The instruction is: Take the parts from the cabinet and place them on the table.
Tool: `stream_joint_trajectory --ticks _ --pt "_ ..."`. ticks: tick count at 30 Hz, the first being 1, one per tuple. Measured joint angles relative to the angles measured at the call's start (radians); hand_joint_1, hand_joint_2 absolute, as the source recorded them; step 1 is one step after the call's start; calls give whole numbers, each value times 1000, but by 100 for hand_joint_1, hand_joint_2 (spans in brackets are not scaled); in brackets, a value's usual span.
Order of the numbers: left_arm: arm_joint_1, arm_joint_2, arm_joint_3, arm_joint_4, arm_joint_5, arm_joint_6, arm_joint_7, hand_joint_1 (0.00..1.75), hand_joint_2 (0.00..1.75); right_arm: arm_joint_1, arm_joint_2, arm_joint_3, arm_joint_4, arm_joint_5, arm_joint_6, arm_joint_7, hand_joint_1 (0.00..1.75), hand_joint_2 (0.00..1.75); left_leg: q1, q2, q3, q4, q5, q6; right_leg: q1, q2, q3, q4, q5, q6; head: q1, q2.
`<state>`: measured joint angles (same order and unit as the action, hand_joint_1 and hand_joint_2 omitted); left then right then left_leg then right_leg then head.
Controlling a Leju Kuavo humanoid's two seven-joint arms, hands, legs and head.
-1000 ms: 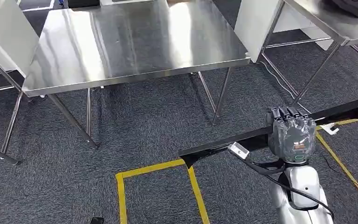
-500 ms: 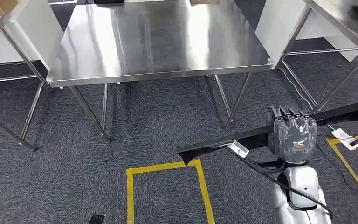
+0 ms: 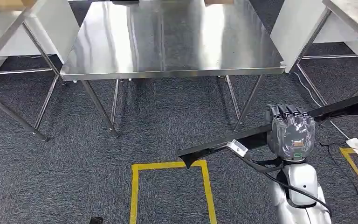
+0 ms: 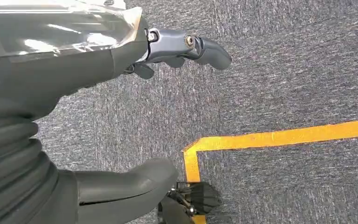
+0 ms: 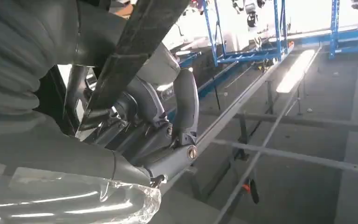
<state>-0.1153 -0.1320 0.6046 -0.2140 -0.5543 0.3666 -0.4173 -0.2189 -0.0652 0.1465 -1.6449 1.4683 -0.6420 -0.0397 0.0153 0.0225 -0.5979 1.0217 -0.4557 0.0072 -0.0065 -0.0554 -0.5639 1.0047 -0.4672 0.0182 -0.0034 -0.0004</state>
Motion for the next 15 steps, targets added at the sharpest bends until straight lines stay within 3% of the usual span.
stream_joint_trajectory --ticks 2,7,15 --pt "0 -2 0 0 -1 0 0 0 175 -2 -1 0 0 0 3 1 162 175 -3 -4 -1 -3 5 -1 8 0 -1 4 -3 -1 6 0" --pt "-1 -1 2 0 -1 0 0 0 175 -3 0 3 0 0 6 2 162 175 -16 -7 -4 -2 5 10 3 -1 -1 -4 5 13 5 0" --pt "-2 -2 4 0 -3 -9 9 0 175 -2 0 3 0 2 19 6 162 175 -17 -8 -6 -1 6 15 1 0 -1 -8 8 18 6 0"
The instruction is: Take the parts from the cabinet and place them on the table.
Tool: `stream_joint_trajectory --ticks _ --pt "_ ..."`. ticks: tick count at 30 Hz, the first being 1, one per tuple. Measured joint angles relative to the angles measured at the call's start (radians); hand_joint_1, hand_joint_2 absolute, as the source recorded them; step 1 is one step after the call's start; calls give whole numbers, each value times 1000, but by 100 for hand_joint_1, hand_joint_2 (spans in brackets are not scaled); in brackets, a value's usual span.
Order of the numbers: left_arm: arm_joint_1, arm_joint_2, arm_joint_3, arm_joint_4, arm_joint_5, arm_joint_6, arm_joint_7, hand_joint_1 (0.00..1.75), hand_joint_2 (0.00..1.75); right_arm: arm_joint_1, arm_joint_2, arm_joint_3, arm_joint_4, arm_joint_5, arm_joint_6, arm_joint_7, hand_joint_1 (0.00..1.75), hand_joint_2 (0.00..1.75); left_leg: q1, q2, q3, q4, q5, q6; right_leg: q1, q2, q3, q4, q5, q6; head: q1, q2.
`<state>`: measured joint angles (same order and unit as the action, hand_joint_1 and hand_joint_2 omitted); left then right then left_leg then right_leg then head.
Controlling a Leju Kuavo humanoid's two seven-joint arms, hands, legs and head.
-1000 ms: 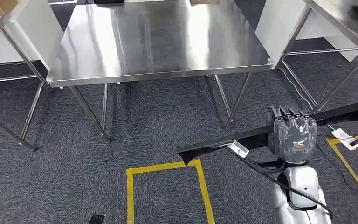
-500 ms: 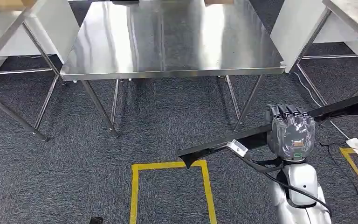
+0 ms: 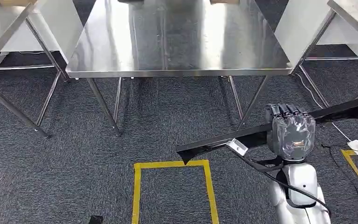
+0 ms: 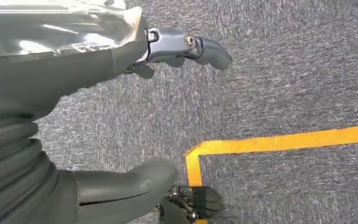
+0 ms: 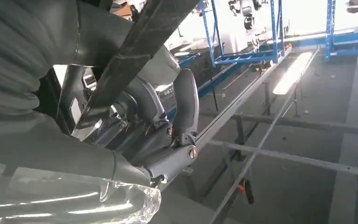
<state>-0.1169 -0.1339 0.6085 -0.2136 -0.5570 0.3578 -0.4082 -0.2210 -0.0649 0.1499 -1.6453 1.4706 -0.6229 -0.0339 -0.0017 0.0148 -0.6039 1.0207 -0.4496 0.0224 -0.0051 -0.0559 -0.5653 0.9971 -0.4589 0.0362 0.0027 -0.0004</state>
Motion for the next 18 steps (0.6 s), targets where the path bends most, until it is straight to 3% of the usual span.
stream_joint_trajectory --ticks 13,15,17,18 --pt "0 -2 5 0 0 -2 1 0 175 15 4 0 -7 2 31 3 162 175 4 0 0 0 0 0 1 0 -2 0 0 0 -1 0" --pt "0 -2 6 0 0 -2 1 0 175 14 8 2 -7 2 43 3 162 175 3 0 -4 6 -5 9 -12 -1 0 -2 3 5 -2 0" --pt "1 -1 7 0 0 -2 1 0 175 11 10 4 -7 3 48 3 162 175 2 -4 -8 3 -3 12 -14 -9 1 -5 4 7 -2 0" --pt "0 -1 7 0 0 -2 1 0 175 8 13 4 -10 4 49 3 162 175 6 -9 0 -12 4 19 -4 -11 6 -4 3 11 -3 0"
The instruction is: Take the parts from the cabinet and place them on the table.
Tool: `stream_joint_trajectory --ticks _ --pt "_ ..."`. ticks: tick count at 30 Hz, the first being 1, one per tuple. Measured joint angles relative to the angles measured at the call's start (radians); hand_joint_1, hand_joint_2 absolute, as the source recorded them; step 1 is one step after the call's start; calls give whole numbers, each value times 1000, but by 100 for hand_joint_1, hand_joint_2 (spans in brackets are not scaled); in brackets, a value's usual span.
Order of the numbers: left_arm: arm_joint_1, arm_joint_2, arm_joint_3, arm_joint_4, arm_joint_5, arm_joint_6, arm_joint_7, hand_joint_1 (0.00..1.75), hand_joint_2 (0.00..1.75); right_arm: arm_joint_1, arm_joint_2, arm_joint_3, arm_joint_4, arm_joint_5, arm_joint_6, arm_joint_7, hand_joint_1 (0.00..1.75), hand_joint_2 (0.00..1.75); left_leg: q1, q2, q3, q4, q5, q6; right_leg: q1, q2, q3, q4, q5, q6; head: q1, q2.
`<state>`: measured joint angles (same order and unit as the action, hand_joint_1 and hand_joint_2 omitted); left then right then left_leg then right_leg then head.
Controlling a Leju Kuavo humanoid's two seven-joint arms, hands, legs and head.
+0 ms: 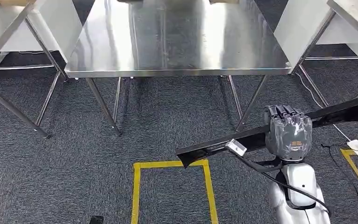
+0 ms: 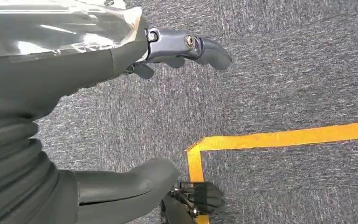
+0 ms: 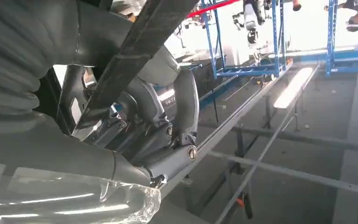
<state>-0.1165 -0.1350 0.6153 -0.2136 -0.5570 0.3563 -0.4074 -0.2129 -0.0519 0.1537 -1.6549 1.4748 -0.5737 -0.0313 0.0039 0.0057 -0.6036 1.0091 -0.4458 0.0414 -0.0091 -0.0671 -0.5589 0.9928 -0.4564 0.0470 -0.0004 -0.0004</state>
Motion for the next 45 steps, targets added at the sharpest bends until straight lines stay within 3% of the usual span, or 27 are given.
stream_joint_trajectory --ticks 1,2,3,5,6,7,9,10,11,12,15,16,17,18,20,21,22,23,24,25,26,27,28,29,30,38,45 --pt "1 -2 0 0 0 0 0 0 175 -1 0 0 -1 0 1 0 162 175 10 -3 11 -13 10 3 -7 18 -13 13 -9 1 2 0" --pt "-1 -3 0 0 0 2 1 0 175 -2 0 1 -1 1 1 0 162 175 12 -9 13 -18 15 11 -6 42 -28 55 -37 -6 0 0" --pt "-3 -2 2 0 1 1 0 0 175 -2 2 2 -1 1 1 0 162 175 14 -15 11 -18 16 11 -11 54 -62 133 -74 -12 3 0" --pt "-3 -3 3 0 2 1 0 0 175 0 -1 3 1 1 1 0 162 175 16 -36 7 -18 18 8 -13 61 -136 297 -131 -10 2 0" --pt "-1 -4 5 0 2 1 0 0 175 0 -1 5 2 1 1 0 162 175 18 -47 7 -17 20 5 -17 61 -148 324 -135 -3 3 0" --pt "1 -5 6 0 2 1 0 0 175 0 -1 5 3 1 1 0 162 175 21 -59 6 -17 21 1 -22 61 -136 302 -123 7 3 0" --pt "1 -6 8 0 2 1 0 0 175 -1 0 6 3 1 1 0 162 175 35 -88 6 -13 20 -18 -36 69 -48 134 -55 39 4 0" --pt "0 -6 9 0 2 1 0 0 175 -2 0 7 3 1 1 0 162 175 39 -102 2 -4 17 -30 -50 101 2 39 -24 55 5 0" --pt "0 -3 10 -1 2 1 0 0 175 -3 0 8 5 1 1 0 162 175 33 -115 -7 5 14 -45 -46 143 5 25 -39 55 11 0" --pt "0 -3 10 -1 2 1 -1 0 175 -2 0 10 5 1 1 0 162 175 34 -119 -11 8 14 -52 -40 124 3 22 -36 33 16 0" --pt "9 -2 11 -1 2 1 -1 0 175 -3 2 12 6 2 1 0 162 175 41 -142 -20 -7 29 -67 -41 100 3 31 -30 4 9 0" --pt "11 -2 11 -1 3 1 -1 0 175 -6 3 13 6 2 1 0 162 175 43 -108 -21 4 22 -67 -42 90 4 29 -27 -6 7 0" --pt "10 -2 11 -1 4 1 -1 0 175 -6 4 14 6 2 1 0 162 175 35 -49 -41 43 -5 -65 -38 81 4 29 -27 -15 -2 0" --pt "7 -2 11 -1 4 1 -2 0 175 -8 4 14 6 2 1 0 162 175 34 -22 -74 111 -44 -64 -32 70 3 29 -28 -24 -5 0" --pt "5 -2 12 -1 4 1 -2 0 175 -8 3 14 7 2 1 0 162 175 34 -10 -155 274 -117 -61 -18 41 2 29 -30 -34 -6 0" --pt "6 -2 12 -1 4 1 -2 0 175 -8 4 14 8 2 1 0 162 175 33 -10 -177 319 -126 -59 -12 28 2 29 -32 -36 -6 0" --pt "7 -2 12 -1 4 1 -2 0 175 -8 4 14 8 2 1 0 162 175 32 -9 -175 315 -111 -54 -7 20 2 29 -33 -37 -6 0" --pt "8 -2 12 -1 5 1 -2 0 175 -9 4 14 8 2 1 0 162 175 29 -8 -149 265 -79 -47 -4 15 3 30 -34 -39 -6 0" --pt "8 -1 12 -1 5 0 -4 0 175 -13 4 14 8 2 1 0 162 175 24 -7 -103 183 -38 -36 1 8 4 30 -35 -39 -6 0" --pt "8 0 12 -1 5 0 -7 0 175 -19 5 14 8 2 1 0 162 175 16 -1 -50 90 -3 -20 3 4 5 29 -35 -39 -6 0" --pt "7 4 13 -2 5 0 -8 0 175 -22 6 14 9 2 0 0 162 175 5 18 -20 35 -7 0 -1 1 4 29 -35 -39 -5 0" --pt "6 4 14 -2 5 0 -11 0 175 -24 6 14 9 2 0 0 162 175 2 26 -17 27 -4 -3 16 -2 -1 31 -37 -36 -3 0" --pt "6 3 13 -2 5 1 -13 0 175 -24 6 14 10 2 0 0 162 175 0 24 -15 21 3 -19 12 -3 -3 36 -41 -40 -5 0" --pt "7 0 14 -2 6 0 -13 0 175 -23 6 15 10 2 -1 0 162 175 -2 22 -15 21 -2 -40 19 -3 -5 34 -40 -40 -2 0" --pt "7 2 14 -2 8 1 -14 0 175 -23 6 15 10 2 -1 0 162 175 -6 21 -16 21 0 -34 14 -3 -4 34 -40 -39 -4 0" --pt "8 1 16 -2 12 -1 -21 0 175 -24 8 16 15 2 -2 1 162 175 -15 19 -18 22 -2 -22 11 -3 -1 27 -35 -31 -3 0" --pt "8 1 30 -2 23 -53 -53 0 175 -25 8 16 20 2 -2 1 162 175 -16 19 -18 22 -2 -19 8 -3 -1 26 -33 -29 -3 0"
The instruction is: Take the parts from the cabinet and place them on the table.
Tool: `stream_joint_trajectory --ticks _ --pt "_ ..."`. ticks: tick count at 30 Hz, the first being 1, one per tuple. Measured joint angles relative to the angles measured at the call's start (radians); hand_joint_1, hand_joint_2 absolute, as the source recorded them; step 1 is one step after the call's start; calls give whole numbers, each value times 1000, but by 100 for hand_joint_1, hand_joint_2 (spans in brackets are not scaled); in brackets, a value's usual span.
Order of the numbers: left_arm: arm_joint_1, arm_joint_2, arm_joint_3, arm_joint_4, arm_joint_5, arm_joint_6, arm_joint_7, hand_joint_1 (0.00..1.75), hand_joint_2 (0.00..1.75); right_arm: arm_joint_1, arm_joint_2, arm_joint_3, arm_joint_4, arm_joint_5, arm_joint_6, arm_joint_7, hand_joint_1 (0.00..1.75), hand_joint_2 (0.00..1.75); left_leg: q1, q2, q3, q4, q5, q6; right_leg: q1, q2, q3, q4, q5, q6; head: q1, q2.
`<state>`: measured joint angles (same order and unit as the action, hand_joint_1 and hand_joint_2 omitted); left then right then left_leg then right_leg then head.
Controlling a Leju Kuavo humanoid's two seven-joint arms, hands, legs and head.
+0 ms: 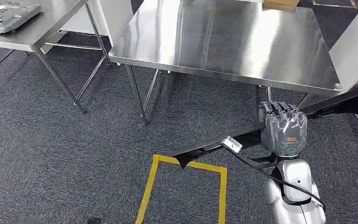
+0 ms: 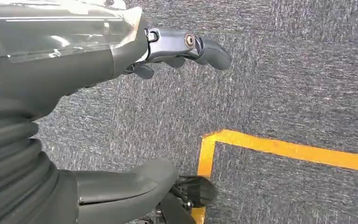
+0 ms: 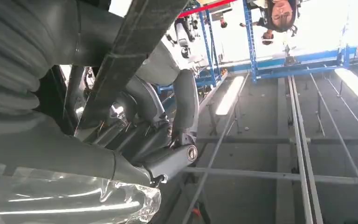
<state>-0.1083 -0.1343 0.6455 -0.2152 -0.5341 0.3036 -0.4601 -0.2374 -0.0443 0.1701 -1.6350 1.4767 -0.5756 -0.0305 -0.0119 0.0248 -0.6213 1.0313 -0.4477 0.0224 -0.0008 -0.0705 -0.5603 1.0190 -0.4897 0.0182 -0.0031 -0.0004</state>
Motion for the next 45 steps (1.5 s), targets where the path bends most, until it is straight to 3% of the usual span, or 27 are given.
stream_joint_trajectory --ticks 3,4,7,9,11,12,14,15,16,17,18,20,22,25,27,28,29,30,31,33,35,36,38,40,41,43,45 --pt "0 3 3 0 0 0 -2 0 175 -1 2 1 3 0 0 0 162 175 4 -4 -13 -11 -12 30 -15 -4 10 13 17 25 -3 0" --pt "1 3 5 0 0 0 -2 0 175 -2 1 1 4 0 0 0 162 175 3 -7 1 -24 -13 37 -11 -2 13 17 33 48 -2 0" --pt "-2 1 5 0 0 -4 -2 0 175 -12 1 3 5 0 0 0 162 175 16 -25 44 -47 -8 47 -16 54 -25 89 -22 21 1 0" --pt "-4 -2 6 0 -2 -8 -3 0 175 -10 -1 4 7 0 1 2 162 175 20 -34 45 -46 -12 43 -20 66 -114 242 -85 9 5 0" --pt "3 -4 7 0 -2 -7 -3 0 175 -5 -3 4 8 0 1 2 162 175 25 -44 55 -44 -19 32 -28 67 -151 281 -82 39 4 0" --pt "6 -4 8 0 -2 -7 -2 0 175 -4 -3 5 8 0 1 2 162 175 32 -49 63 -43 -25 23 -34 67 -135 233 -54 54 4 0" --pt "7 -6 9 1 -3 -4 -3 0 175 -4 -5 5 8 0 1 2 162 175 50 -59 84 -34 -47 -2 -54 67 -56 45 44 108 5 0" --pt "7 -3 9 0 -4 -2 -2 0 175 -3 -6 5 11 0 1 3 162 175 47 -63 84 -29 -59 -18 -56 75 -51 30 45 122 8 0" --pt "4 3 10 1 -5 0 -2 0 175 -6 -6 6 16 0 2 3 162 175 51 -63 83 -17 -68 -26 -45 77 -57 10 5 83 24 0" --pt "3 0 10 0 -7 1 -2 0 175 -4 -6 7 17 0 3 5 162 175 44 -65 74 -19 -73 -34 -45 80 -46 25 10 53 19 0" --pt "7 0 10 0 -8 1 0 0 175 2 -8 5 18 0 3 9 162 175 47 -64 80 -16 -75 -34 -47 79 -46 29 9 39 2 0" --pt "6 1 10 0 -10 2 1 0 175 1 -8 6 19 0 3 7 162 175 52 -59 80 -4 -76 -41 -44 82 -24 30 -1 25 -2 0" --pt "0 0 10 0 -11 3 0 0 175 -4 -9 5 18 0 2 9 162 175 50 -28 -8 143 -23 -42 -37 79 5 21 -17 9 -8 0" --pt "5 -1 10 1 -12 3 1 0 175 -3 -8 6 18 0 2 8 162 175 43 -23 -160 290 -125 -36 -19 80 54 4 -49 -5 -11 0" --pt "7 -2 10 1 -12 3 1 0 175 -3 -9 6 18 0 2 8 162 175 26 -23 -190 245 -158 -11 -4 84 97 -4 -76 -11 -11 0" --pt "7 -2 10 1 -12 3 1 0 175 -3 -8 6 18 0 2 8 162 175 13 -24 -186 189 -135 12 7 85 119 -9 -91 -16 -12 0" --pt "8 -2 10 1 -12 3 1 0 175 -3 -8 6 18 0 2 8 162 175 -5 -31 -177 117 -71 48 19 84 143 -17 -104 -20 -15 0" --pt "9 3 11 1 -12 4 1 0 175 1 -8 6 19 0 2 8 162 175 -35 -48 -164 30 61 100 21 84 158 -31 -118 -27 -16 0" --pt "16 14 12 0 -12 6 1 0 175 -2 -9 7 23 0 2 8 162 175 -46 -91 -154 11 166 122 30 91 186 -36 -130 -21 5 0" --pt "15 7 13 0 -11 10 2 0 175 -2 -8 9 24 0 2 8 162 175 -48 -80 -117 2 141 129 21 98 211 -80 -137 -15 5 0" --pt "10 7 13 0 -12 11 2 0 175 -9 -9 9 21 0 2 9 162 175 -49 -74 -75 -42 131 138 30 97 210 -32 -88 21 2 0" --pt "8 6 13 0 -12 11 2 0 175 -9 -10 8 21 0 1 9 162 175 -39 -73 -52 -65 127 132 20 91 166 41 -66 32 1 0" --pt "6 6 13 0 -12 11 2 0 175 -11 -11 9 23 0 1 8 162 175 -30 -68 -22 -85 113 128 20 87 65 185 -66 29 0 0" --pt "7 -1 14 1 -12 12 2 0 175 -7 -16 9 26 0 1 8 162 175 -19 -69 11 -94 88 106 10 87 -23 252 -172 6 -3 0" --pt "8 -3 15 1 -12 12 2 0 175 -6 -17 9 27 0 1 8 162 175 -13 -70 26 -94 73 94 3 86 -48 242 -212 9 -1 0" --pt "11 -7 16 2 -12 12 2 0 175 -5 -22 9 30 0 1 8 162 175 -1 -76 55 -93 47 70 -22 83 -64 150 -190 61 -2 0" --pt "12 -7 18 2 -12 13 3 0 175 -3 -24 9 33 0 1 8 162 175 7 -78 68 -80 22 47 -48 78 -55 -2 -32 132 -1 0"
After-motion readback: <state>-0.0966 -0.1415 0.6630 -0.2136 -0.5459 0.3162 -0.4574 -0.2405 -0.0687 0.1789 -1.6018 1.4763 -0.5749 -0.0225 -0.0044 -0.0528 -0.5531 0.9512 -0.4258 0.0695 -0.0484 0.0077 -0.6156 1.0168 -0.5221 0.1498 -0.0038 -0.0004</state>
